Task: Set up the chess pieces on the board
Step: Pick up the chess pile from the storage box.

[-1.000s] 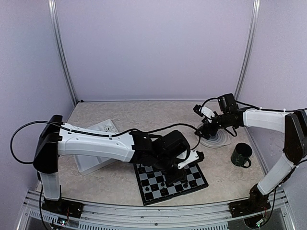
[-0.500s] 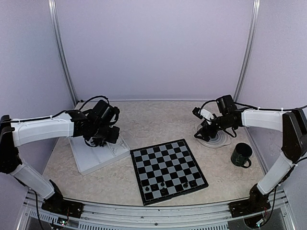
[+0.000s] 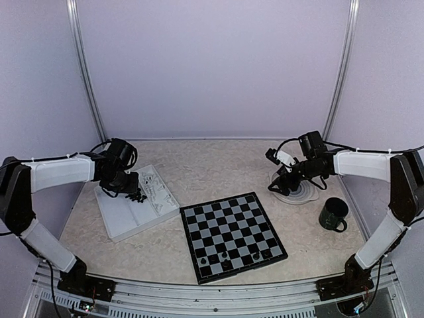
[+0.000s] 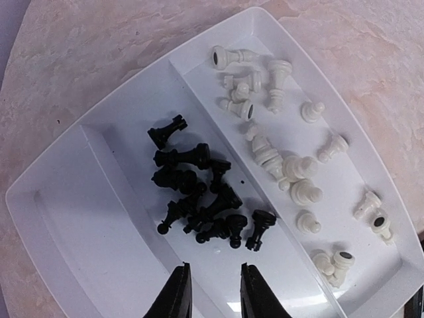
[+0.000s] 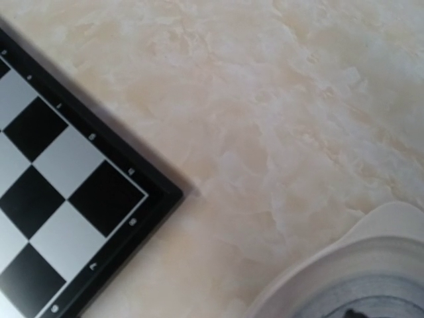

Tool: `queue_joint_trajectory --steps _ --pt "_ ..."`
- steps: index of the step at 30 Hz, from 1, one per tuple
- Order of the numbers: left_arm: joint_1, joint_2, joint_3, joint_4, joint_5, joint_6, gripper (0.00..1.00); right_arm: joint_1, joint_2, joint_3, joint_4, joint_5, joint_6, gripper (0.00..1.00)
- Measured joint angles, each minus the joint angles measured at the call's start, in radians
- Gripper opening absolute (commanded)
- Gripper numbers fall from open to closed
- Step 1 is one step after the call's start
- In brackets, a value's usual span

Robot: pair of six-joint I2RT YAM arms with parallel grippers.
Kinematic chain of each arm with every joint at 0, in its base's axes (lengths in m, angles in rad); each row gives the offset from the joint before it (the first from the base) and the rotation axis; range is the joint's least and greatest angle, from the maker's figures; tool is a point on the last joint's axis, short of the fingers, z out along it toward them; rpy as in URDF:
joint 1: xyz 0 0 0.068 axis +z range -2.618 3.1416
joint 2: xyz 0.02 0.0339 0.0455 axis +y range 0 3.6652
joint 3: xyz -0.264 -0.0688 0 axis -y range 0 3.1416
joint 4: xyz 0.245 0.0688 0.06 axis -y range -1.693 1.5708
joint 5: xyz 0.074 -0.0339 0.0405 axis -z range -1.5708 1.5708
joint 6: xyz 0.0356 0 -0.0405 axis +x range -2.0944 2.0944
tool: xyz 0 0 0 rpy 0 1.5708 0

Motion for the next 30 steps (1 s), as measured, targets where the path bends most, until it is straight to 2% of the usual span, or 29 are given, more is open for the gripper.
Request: queue_joint_trajectory --steps 9,15,25,30 --pt "0.064 0.179 0.132 -0.039 0.013 0.085 0.38 0.0 0.007 0.01 -0.005 -0.007 -0.005 0.84" --pt "0.093 0.246 0.181 -0.048 0.025 0.121 0.39 0.0 0.023 0.019 -0.019 -0.023 -0.01 0.83" --pt "0.122 0.369 0.208 -0.044 0.051 0.148 0.35 0.0 0.037 0.03 -0.045 -0.035 -0.019 0.83" --pt "0.122 0.369 0.205 -0.042 0.068 0.151 0.23 0.0 0.049 0.041 -0.058 -0.048 -0.019 0.83"
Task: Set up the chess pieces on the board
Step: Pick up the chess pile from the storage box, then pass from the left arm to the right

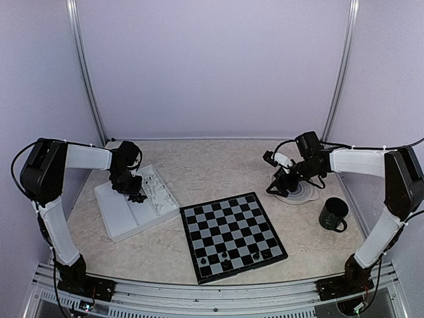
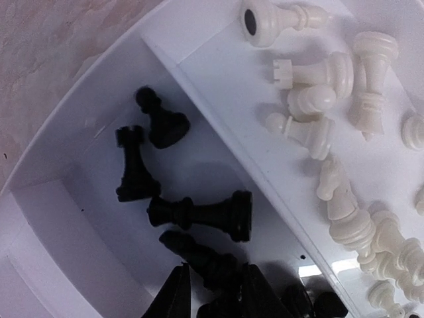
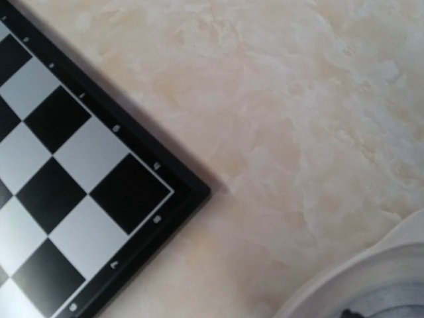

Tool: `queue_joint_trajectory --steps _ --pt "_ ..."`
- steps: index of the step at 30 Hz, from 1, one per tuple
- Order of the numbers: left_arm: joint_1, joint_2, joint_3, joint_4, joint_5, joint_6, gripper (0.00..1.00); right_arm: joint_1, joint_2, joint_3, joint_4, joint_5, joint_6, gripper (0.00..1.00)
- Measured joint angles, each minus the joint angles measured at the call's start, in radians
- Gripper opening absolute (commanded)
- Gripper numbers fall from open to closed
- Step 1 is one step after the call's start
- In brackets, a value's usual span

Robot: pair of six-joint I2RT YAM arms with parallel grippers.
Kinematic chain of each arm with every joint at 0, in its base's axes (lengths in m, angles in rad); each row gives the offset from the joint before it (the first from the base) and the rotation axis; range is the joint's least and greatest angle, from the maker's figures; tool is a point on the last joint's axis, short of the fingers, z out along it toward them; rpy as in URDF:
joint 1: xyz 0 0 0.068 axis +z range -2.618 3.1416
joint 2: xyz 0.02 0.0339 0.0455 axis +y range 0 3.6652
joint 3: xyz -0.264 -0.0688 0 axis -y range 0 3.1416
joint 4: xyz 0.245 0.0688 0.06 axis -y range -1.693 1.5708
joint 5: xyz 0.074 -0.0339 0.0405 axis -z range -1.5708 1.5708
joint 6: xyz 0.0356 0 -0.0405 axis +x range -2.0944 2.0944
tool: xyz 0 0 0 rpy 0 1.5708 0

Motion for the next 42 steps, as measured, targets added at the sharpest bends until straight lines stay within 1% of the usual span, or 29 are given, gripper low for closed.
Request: queue_joint_trajectory --steps 4,12,18,22,26,28,30,33,35,39,42 --pt "-0.011 -0.012 -0.02 0.015 0.016 -0.005 0.14 0.0 0.017 0.009 -0.003 -0.005 0.0 0.83" --pt "-0.089 -0.075 -0.04 -0.037 0.014 -0.028 0.06 0.003 0.034 0.02 -0.015 -0.012 0.0 0.83" --pt "-0.13 -0.214 -0.04 -0.072 0.009 -0.05 0.05 0.004 0.034 0.021 -0.022 -0.021 0.0 0.83" --pt "-0.131 -0.298 -0.039 -0.085 0.019 -0.066 0.05 0.011 0.034 0.025 -0.029 -0.036 0.0 0.84" --pt "-0.13 -0.357 -0.051 -0.072 0.057 -0.089 0.05 0.021 0.032 0.035 -0.039 -0.078 0.001 0.84" --pt "-0.13 -0.398 -0.086 -0.04 0.088 -0.113 0.05 0.034 0.023 0.036 -0.038 -0.102 0.016 0.82" --pt "-0.13 -0.444 -0.129 -0.005 0.116 -0.147 0.05 0.056 0.005 0.036 -0.029 -0.111 0.037 0.78" --pt "-0.127 -0.516 -0.199 0.072 0.164 -0.211 0.05 0.13 -0.02 0.055 -0.01 -0.08 0.06 0.72" --pt "-0.124 -0.562 -0.243 0.13 0.196 -0.266 0.06 0.217 -0.02 0.094 0.013 -0.029 0.064 0.68" --pt "-0.115 -0.638 -0.343 0.27 0.262 -0.389 0.06 0.409 0.003 0.182 0.066 0.122 0.038 0.61" --pt "-0.107 -0.679 -0.422 0.364 0.317 -0.489 0.05 0.546 0.054 0.251 0.122 0.262 -0.029 0.56"
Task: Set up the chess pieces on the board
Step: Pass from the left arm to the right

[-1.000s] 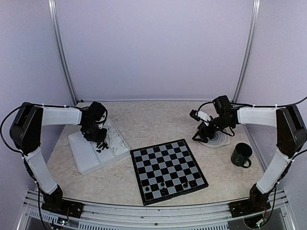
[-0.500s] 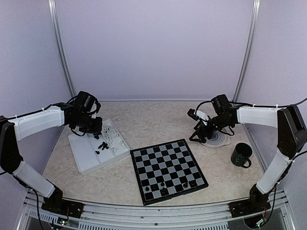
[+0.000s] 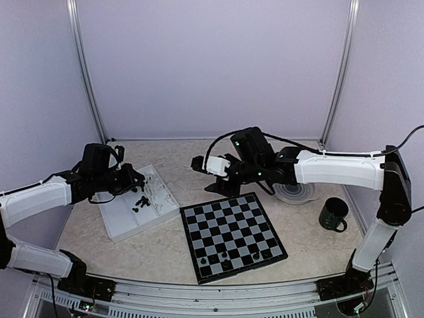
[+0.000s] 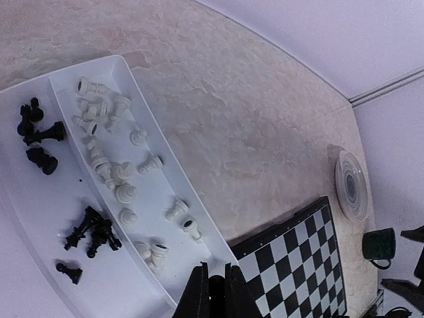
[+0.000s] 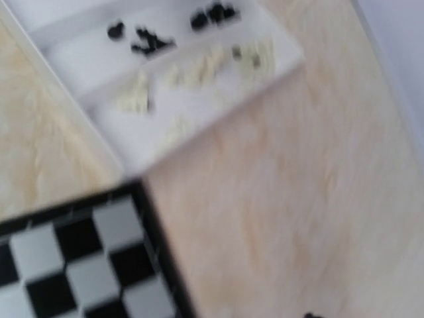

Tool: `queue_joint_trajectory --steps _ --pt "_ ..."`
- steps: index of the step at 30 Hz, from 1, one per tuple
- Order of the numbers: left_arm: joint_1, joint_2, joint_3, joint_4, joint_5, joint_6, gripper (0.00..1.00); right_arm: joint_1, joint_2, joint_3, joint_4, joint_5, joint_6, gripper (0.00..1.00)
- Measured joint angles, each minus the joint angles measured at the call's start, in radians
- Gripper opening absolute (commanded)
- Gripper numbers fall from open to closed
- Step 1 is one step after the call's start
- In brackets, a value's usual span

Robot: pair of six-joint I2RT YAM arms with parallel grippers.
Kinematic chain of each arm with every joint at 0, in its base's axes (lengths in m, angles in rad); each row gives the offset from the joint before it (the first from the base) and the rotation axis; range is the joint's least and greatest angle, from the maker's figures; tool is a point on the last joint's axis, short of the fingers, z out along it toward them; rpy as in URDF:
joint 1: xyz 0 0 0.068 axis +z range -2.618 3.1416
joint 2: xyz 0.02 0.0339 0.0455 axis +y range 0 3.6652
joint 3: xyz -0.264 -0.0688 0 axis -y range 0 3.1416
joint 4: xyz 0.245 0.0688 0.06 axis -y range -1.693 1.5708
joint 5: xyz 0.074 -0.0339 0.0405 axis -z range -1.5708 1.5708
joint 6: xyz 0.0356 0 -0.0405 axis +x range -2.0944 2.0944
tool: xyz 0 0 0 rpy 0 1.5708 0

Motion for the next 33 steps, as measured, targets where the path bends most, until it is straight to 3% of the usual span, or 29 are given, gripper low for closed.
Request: queue_joint_trajectory --steps 8,14,33 --pt "0.002 -0.023 -0.066 0.156 0.134 -0.213 0.05 0.244 0.144 0.089 0.159 0.347 -0.285 0.49" --pt "-0.002 -0.025 -0.066 0.188 0.229 -0.325 0.05 0.351 0.219 0.088 0.341 0.535 -0.511 0.42" --pt "-0.063 -0.027 -0.066 0.185 0.301 -0.454 0.05 0.42 0.331 0.071 0.685 0.679 -0.822 0.4"
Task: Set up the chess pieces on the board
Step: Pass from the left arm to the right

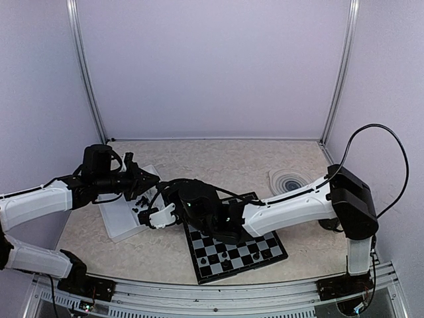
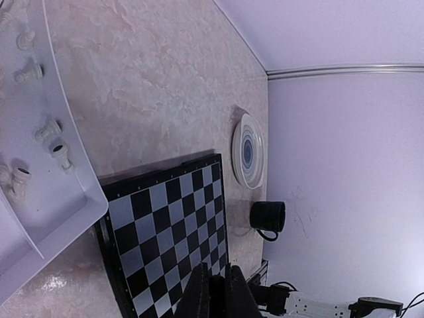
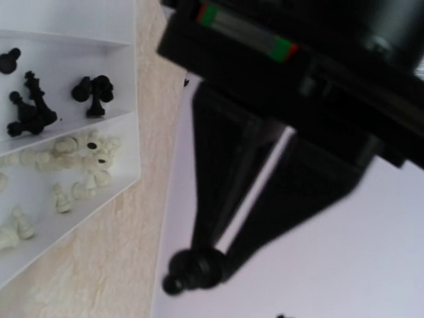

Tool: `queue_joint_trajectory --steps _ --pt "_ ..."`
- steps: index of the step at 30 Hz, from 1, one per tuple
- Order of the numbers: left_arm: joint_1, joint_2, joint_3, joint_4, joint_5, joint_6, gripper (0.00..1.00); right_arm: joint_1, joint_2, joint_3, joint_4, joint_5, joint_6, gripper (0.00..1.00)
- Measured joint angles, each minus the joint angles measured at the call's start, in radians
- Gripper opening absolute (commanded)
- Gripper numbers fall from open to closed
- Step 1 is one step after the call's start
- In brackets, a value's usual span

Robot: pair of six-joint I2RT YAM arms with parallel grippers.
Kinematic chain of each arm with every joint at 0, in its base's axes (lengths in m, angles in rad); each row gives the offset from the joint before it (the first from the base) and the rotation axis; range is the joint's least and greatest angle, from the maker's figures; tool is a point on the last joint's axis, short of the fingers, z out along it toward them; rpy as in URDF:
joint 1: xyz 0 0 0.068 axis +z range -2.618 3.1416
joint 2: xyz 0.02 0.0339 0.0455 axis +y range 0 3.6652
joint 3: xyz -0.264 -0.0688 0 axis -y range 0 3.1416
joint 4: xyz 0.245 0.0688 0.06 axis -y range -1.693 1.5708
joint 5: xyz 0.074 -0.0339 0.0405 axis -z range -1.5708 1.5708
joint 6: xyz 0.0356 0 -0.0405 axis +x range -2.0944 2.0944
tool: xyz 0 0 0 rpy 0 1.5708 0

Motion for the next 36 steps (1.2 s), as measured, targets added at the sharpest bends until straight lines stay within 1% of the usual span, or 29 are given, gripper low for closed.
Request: queue_joint_trajectory --steps 9,16,19,25,29,33,36 --pt "-0.009 -0.013 0.0 0.007 0.011 -0.012 0.05 0.015 0.046 0.0 0.053 0.012 -0.051 0.33" --pt "-0.017 -0.013 0.0 0.008 0.018 -0.015 0.05 0.021 0.053 0.004 0.113 0.027 -0.077 0.22" --pt "-0.018 -0.013 0.0 0.008 0.018 -0.015 0.05 0.021 0.061 0.011 0.132 0.032 -0.084 0.15" --pt "-0.022 -0.013 0.0 0.008 0.021 -0.015 0.05 0.022 0.074 0.013 0.146 0.043 -0.089 0.09" --pt "-0.022 -0.013 0.0 0.009 0.021 -0.014 0.05 0.022 0.079 0.013 0.153 0.046 -0.09 0.08" --pt "-0.022 -0.013 0.0 0.009 0.022 -0.011 0.05 0.023 0.08 0.013 0.154 0.047 -0.089 0.12" --pt "-0.022 -0.013 0.0 0.009 0.022 -0.01 0.04 0.023 0.08 0.014 0.156 0.048 -0.087 0.12"
